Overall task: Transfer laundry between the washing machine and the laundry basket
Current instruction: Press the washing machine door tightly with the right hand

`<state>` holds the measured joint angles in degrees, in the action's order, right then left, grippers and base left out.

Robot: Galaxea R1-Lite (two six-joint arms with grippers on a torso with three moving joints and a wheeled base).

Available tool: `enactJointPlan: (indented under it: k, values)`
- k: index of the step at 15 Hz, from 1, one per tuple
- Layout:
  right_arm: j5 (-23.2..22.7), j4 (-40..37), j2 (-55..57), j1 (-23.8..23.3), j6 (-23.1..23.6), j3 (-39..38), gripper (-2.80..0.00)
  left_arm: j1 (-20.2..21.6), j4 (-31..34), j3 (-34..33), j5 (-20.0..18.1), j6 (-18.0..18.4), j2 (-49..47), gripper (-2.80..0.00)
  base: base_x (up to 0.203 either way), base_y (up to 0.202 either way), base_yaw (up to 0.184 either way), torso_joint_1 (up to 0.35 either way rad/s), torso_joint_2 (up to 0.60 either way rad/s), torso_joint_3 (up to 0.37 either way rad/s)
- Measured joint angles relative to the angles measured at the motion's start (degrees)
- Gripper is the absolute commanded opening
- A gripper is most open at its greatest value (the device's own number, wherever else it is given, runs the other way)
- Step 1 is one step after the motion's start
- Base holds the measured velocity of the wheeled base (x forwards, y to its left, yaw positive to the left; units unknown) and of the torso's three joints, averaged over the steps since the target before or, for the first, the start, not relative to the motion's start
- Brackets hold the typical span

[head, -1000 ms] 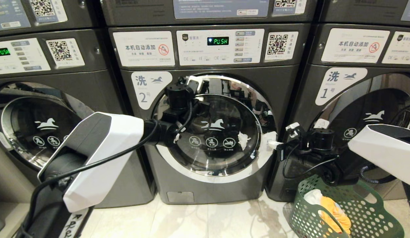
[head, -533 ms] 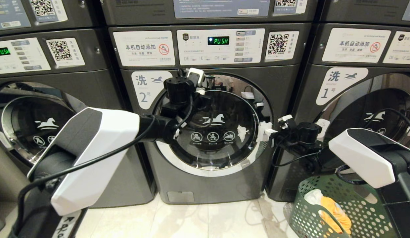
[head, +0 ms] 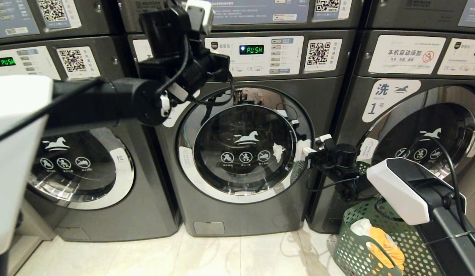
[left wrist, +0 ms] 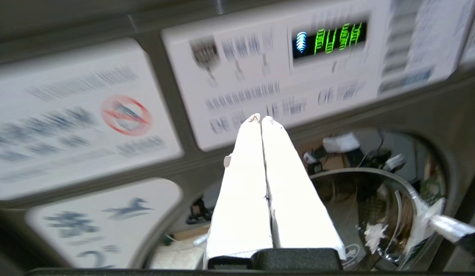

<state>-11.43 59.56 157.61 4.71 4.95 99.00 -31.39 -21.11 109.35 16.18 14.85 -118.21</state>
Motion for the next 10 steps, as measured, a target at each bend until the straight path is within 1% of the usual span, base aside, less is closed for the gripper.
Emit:
enactJointPlan:
  k: [1, 2, 3, 5, 6, 8, 10]
  values:
    - [0.33, 0.22, -0.42, 0.11, 0.01, -1.08, -2.8, 0.58, 2.44, -0.94, 0.85, 0.13, 3.48, -2.8, 0.0, 0.0, 0.0, 0.0, 0.0, 0.0]
    - [0.17, -0.54, -1.63, 0.28, -0.11, -3.75, -2.8, 1.46, 4.82, -1.94, 1.24, 0.19, 6.0, -2.8, 0.0, 0.0, 0.0, 0.0, 0.0, 0.0]
    - [-0.83, -1.4, -3.82, 0.69, -0.57, -8.15, -2.8, 2.93, 7.58, -3.07, 1.43, 0.16, 9.19, -2.8, 0.0, 0.0, 0.0, 0.0, 0.0, 0.0]
    - [-3.74, -2.2, -11.83, 1.93, -1.45, -18.6, -2.8, 5.86, 14.37, -5.76, 0.78, -0.17, 15.3, -2.8, 0.0, 0.0, 0.0, 0.0, 0.0, 0.0]
    - [-5.19, -3.77, -17.72, 2.91, -1.78, -25.54, -2.8, 7.83, 18.46, -7.58, -0.53, -0.64, 18.9, -2.8, 0.0, 0.0, 0.0, 0.0, 0.0, 0.0]
    - [-6.8, -5.7, -29.33, 4.07, -1.67, -39.13, -2.8, 11.55, 26.48, -13.6, -4.25, -2.27, 25.73, -2.8, 0.0, 0.0, 0.0, 0.0, 0.0, 0.0]
    - [-6.75, -7.32, -42.52, 5.07, 0.51, -55.17, -2.8, 15.42, 32.98, -23.68, -8.14, -5.41, 33.35, -2.8, 0.0, 0.0, 0.0, 0.0, 0.0, 0.0]
